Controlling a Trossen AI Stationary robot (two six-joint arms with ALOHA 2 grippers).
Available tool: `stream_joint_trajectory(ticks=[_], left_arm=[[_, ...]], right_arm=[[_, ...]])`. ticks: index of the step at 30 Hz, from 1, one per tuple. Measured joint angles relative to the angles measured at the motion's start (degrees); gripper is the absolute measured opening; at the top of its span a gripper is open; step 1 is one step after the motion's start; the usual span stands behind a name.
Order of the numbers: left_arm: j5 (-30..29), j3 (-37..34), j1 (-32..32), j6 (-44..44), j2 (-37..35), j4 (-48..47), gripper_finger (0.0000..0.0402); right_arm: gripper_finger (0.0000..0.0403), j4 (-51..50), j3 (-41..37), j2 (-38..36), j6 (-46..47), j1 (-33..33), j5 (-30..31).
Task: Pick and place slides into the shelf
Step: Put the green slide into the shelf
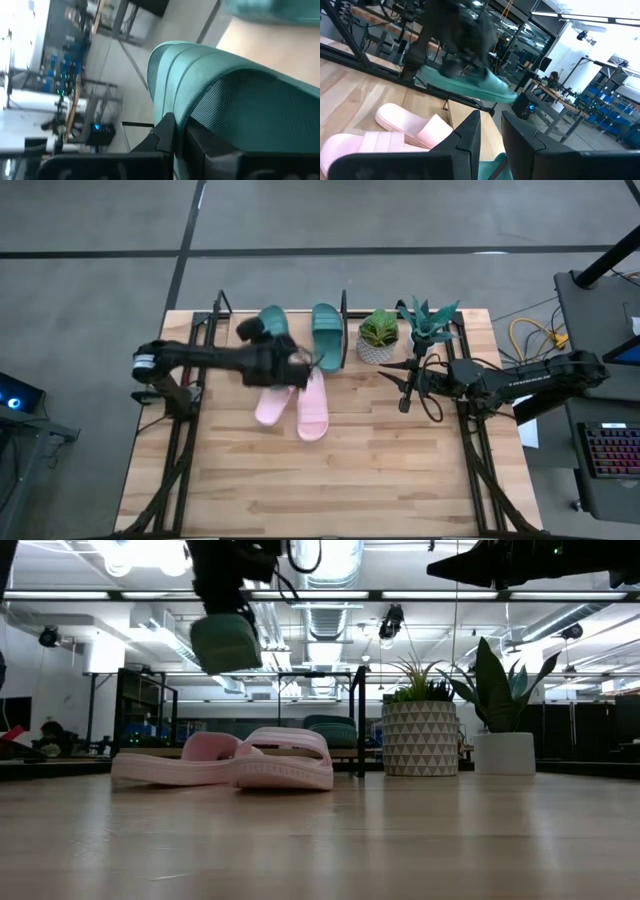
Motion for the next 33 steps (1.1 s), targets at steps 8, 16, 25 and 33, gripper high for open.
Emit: stream_joint_trajectory(ticks=[8, 16, 25, 33], left_arm=[[3.6, 0.0, 9.9, 32.0, 1.2, 29.8, 0.0], [4.5, -0.8, 15.3, 36.8, 1.4, 34.3, 0.0], [6.0, -10.0, 17.5, 39.4, 1.4, 44.3, 0.0], [8.0, -16.0, 18.4, 44.1, 2.5, 58.1, 0.0]], right_arm=[[0.0068, 0.0, 0.0, 0.0, -0.9, 0.0, 0.0], [0.0068, -0.5, 0.0, 0.0, -0.9, 0.0, 0.0], [0.0068, -0.5, 0.0, 0.0, -0.9, 0.0, 0.0], [0.0068, -0.4, 0.0, 0.0, -1.0, 0.0, 0.0]])
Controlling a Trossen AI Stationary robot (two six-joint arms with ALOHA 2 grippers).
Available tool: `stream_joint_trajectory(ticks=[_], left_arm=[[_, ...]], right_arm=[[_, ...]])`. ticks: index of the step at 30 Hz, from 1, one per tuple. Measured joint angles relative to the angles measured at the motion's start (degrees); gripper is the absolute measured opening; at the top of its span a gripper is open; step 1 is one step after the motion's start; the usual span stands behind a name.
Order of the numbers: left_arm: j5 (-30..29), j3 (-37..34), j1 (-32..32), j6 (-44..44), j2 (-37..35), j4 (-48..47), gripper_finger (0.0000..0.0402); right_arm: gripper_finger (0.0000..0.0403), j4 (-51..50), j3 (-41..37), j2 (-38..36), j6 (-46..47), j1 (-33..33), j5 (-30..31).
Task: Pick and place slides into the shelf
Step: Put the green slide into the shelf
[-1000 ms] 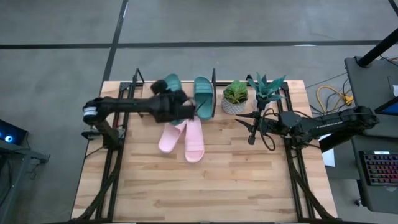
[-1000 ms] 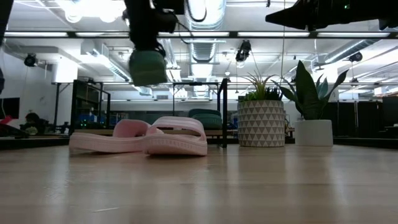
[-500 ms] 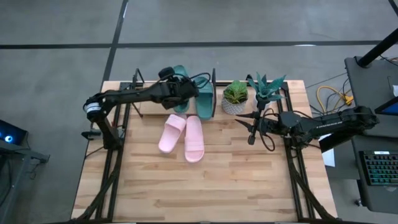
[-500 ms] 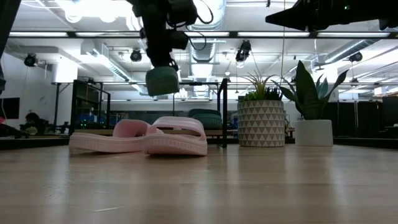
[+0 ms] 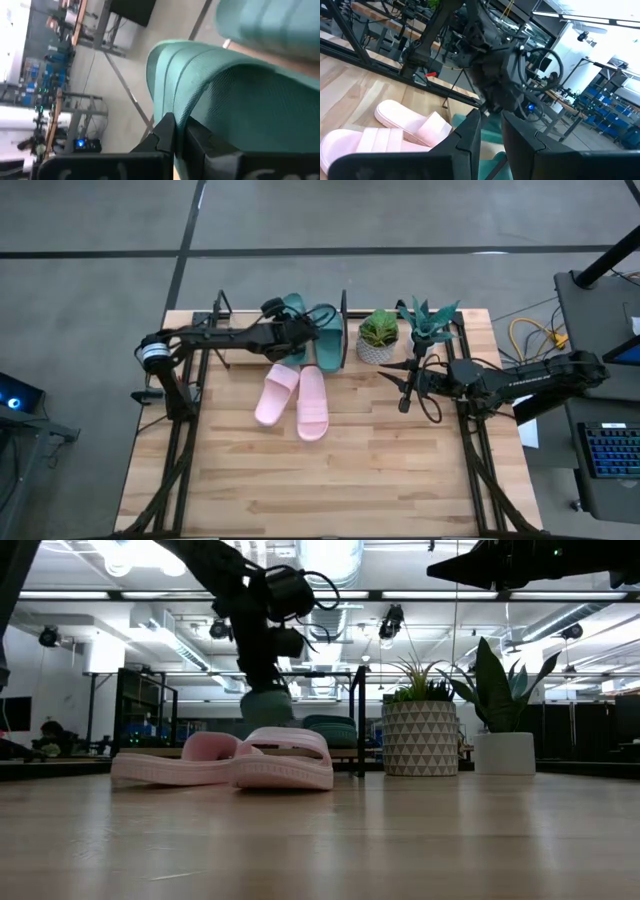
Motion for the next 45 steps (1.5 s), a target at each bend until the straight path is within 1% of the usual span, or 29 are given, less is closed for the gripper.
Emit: stream_joint_trajectory(ticks=[3, 6, 8, 19, 26, 34, 36, 39, 42, 45], left_arm=[[-0.1, -1.0, 0.3, 1.5, 0.4, 2.2, 0.0], [-0.2, -1.1, 0.6, 0.7, 0.9, 2.5, 0.0], [-0.7, -0.8, 0.7, 0.6, 1.7, 4.6, 0.0], [-1.2, 1.0, 2.0, 1.9, 8.2, 4.6, 0.0], [-1.4, 1.6, 2.0, 1.4, 9.2, 5.3, 0.0], [2.5, 1.9, 2.0, 1.5, 9.4, 5.5, 0.0], [3.9, 1.9, 2.0, 1.5, 9.4, 5.5, 0.0006], [7.2, 2.2, 2.0, 1.6, 9.4, 5.4, 0.0027], [9.6, 2.8, 2.1, 1.6, 9.4, 5.1, 0.0054], [10.4, 3.5, 2.0, 1.6, 9.4, 5.0, 0.0087]], right_arm=[[0.0068, 0.0, 0.0, 0.0, 0.0, 0.0, 0.0], [0.0068, 0.1, 0.0, 0.0, -0.1, 0.0, 0.0], [0.0068, 0.0, 0.0, 0.0, -0.3, 0.0, 0.0], [0.0068, 0.0, 0.0, 0.0, -0.4, 0.0, 0.0], [0.0068, 0.0, 0.0, 0.0, -0.4, 0.0, 0.0], [0.0068, 0.0, 0.0, 0.0, -0.4, 0.0, 0.0], [0.0068, 0.0, 0.0, 0.0, -0.4, 0.0, 0.0], [0.0068, 0.0, 0.0, 0.0, -0.4, 0.0, 0.0], [0.0068, 0.0, 0.0, 0.0, -0.4, 0.0, 0.0], [0.0068, 0.0, 0.0, 0.0, -0.4, 0.0, 0.0]])
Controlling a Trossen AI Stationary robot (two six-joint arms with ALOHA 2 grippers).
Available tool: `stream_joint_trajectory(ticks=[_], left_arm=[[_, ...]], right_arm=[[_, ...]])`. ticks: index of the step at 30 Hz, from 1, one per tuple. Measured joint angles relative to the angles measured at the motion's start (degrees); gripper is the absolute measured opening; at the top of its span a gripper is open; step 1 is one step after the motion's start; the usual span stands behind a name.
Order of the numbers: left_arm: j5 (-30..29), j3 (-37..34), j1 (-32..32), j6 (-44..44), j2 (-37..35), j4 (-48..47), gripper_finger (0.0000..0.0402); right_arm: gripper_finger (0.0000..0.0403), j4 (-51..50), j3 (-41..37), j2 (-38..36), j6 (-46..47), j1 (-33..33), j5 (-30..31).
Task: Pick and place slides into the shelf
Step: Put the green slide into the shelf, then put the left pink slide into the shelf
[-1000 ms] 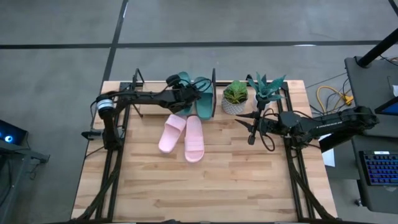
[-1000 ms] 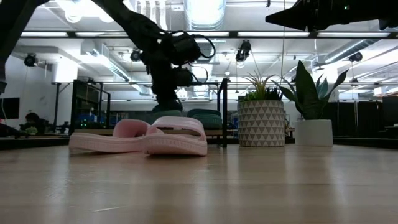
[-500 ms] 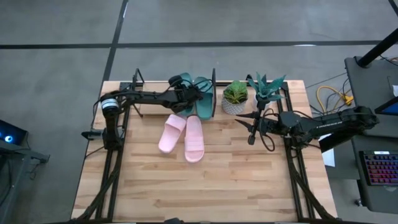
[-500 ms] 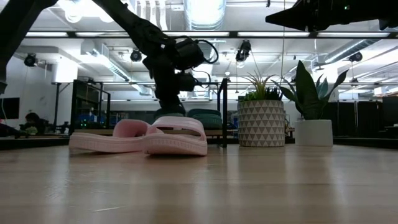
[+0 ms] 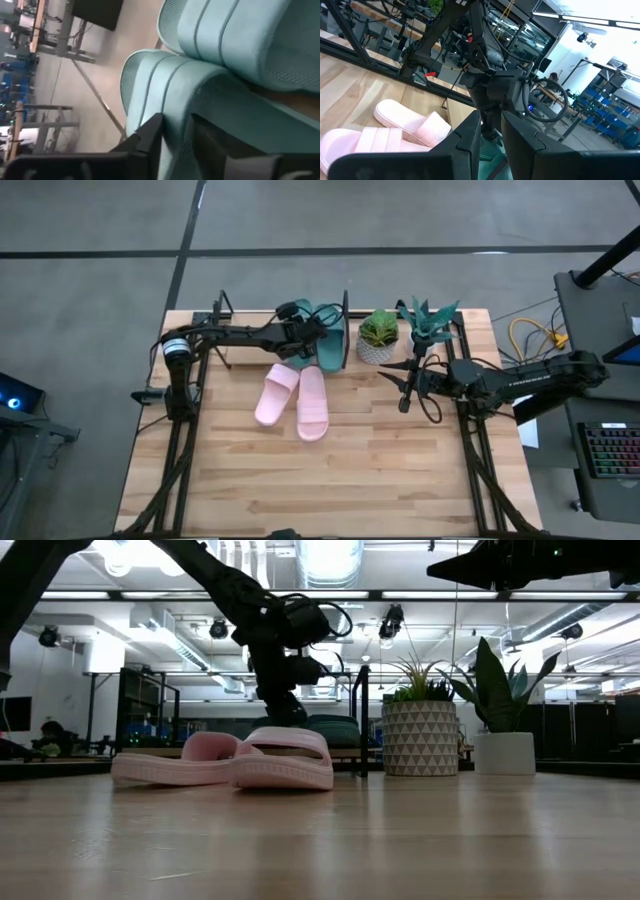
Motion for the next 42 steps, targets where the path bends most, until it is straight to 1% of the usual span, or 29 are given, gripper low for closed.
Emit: stream_joint_trajectory(ticks=[2, 5, 9, 12, 14, 19, 24, 28, 31, 34, 37, 42], left_arm=[[1.3, 0.3, 0.0, 0.0, -0.1, -0.1, 0.0114], [5.0, 1.1, 0.0, 0.0, -0.4, -0.5, 0.0158], [9.1, 2.7, 0.0, 0.0, -0.7, -3.1, 0.0215], [11.6, 4.2, -0.1, -0.2, -1.0, -7.7, 0.0246], [12.6, 5.2, -0.4, -0.3, -1.4, -11.2, 0.0259], [13.3, 6.5, -2.8, -0.3, -3.4, -16.1, 0.0265], [15.9, 6.2, -6.6, -0.5, -7.4, -18.4, 0.0265], [16.1, 6.0, -10.3, -3.9, -10.7, -20.9, 0.0265], [16.3, 6.0, -13.4, -8.2, -13.4, -24.4, 0.0265], [17.9, 6.0, -17.0, -13.4, -16.0, -28.9, 0.0265], [21.4, 5.9, -20.6, -19.2, -18.6, -31.8, 0.0265], [28.0, 4.8, -26.2, -28.1, -22.3, -33.6, 0.0265]], right_arm=[[0.0068, 0.0, 0.0, 0.0, 0.0, 0.0, 0.0], [0.0068, 0.0, 0.0, 0.0, 0.0, 0.0, 0.0], [0.0068, 0.0, 0.0, 0.0, 0.0, 0.0, 0.0], [0.0068, 0.0, 0.0, 0.0, 0.0, 0.0, 0.0], [0.0068, 0.0, 0.0, 0.0, 0.0, 0.0, 0.0], [0.0068, 0.0, 0.0, 0.0, 0.0, 0.0, 0.0], [0.0068, -0.2, 0.0, 0.0, 0.0, 0.0, 0.0], [0.0068, -0.1, 0.0, 0.0, 0.1, 0.0, 0.0], [0.0068, -0.1, 0.0, 0.0, 0.0, 0.0, 0.0], [0.0068, -0.1, 0.0, 0.0, 0.2, 0.0, 0.0], [0.0068, -0.1, 0.0, 0.0, 0.2, 0.0, 0.0], [0.0068, -0.1, 0.0, 0.0, 0.2, 0.0, 0.0]])
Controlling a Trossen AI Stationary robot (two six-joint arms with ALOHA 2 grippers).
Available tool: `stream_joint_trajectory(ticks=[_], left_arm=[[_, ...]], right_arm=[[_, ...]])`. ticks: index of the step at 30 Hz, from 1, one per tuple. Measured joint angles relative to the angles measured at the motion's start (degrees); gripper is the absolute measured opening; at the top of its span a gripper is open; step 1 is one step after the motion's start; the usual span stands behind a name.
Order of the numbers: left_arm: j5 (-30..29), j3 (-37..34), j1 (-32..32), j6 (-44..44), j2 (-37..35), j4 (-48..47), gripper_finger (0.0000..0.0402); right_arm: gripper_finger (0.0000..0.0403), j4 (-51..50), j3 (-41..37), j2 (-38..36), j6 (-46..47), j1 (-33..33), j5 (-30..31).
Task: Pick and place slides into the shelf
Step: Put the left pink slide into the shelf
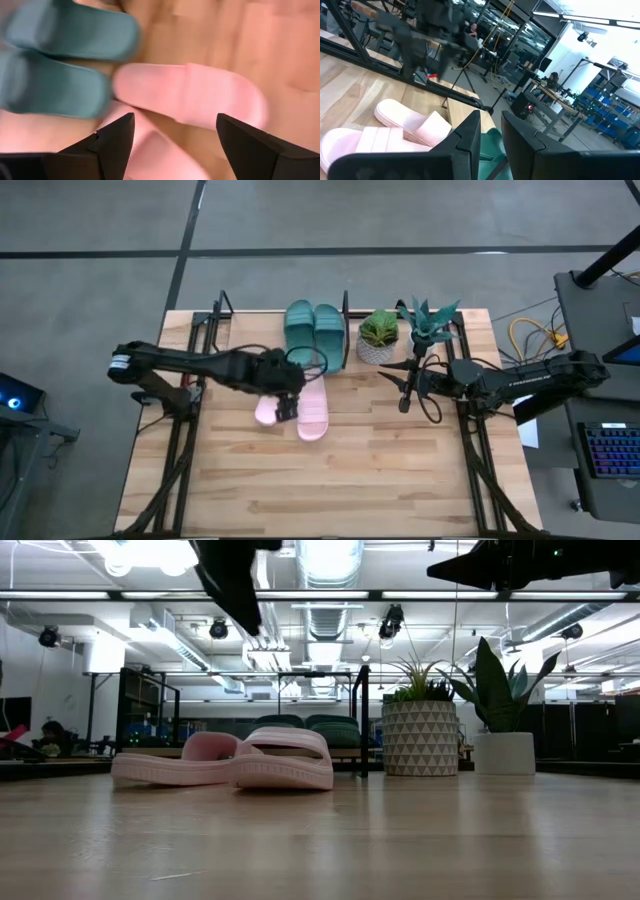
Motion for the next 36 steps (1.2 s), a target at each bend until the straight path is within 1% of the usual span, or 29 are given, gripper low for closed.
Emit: stream_joint_trajectory(ticks=[5, 8, 11, 17, 24, 29, 34, 36], left_arm=[[0.1, -0.7, -4.9, -7.2, -2.2, -3.2, 0.0265], [-4.1, -1.5, -6.9, -8.3, -2.2, -5.1, 0.0265], [-9.0, -3.0, -8.0, -7.8, -1.4, -5.7, 0.0265], [-12.8, -6.6, -8.0, -6.3, 1.1, -6.6, 0.0265], [-20.9, -11.2, -8.0, -3.0, 4.8, -6.9, 0.0265], [-24.4, -13.9, -7.8, -1.7, 8.0, -6.5, 0.0265], [-27.6, -14.1, -7.3, -1.5, 11.8, -6.3, 0.0265], [-28.0, -14.0, -6.9, -0.2, 13.5, -6.2, 0.0265]], right_arm=[[0.0068, 0.0, 0.0, 0.0, 0.0, 0.0, 0.0], [0.0068, 0.0, 0.0, 0.0, 0.0, 0.0, 0.0], [0.0068, 0.0, 0.0, 0.0, 0.0, 0.0, -0.1], [0.0068, 0.0, 0.0, 0.0, 0.4, 0.0, -0.1], [0.0068, 0.0, 0.0, 0.0, 0.5, 0.0, -0.1], [0.0068, -0.1, 0.0, 0.0, 0.4, 0.0, -0.1], [0.0068, 0.0, 0.0, 0.0, 0.4, 0.0, -0.1], [0.0068, 0.0, 0.0, 0.0, 0.4, 0.0, -0.1]])
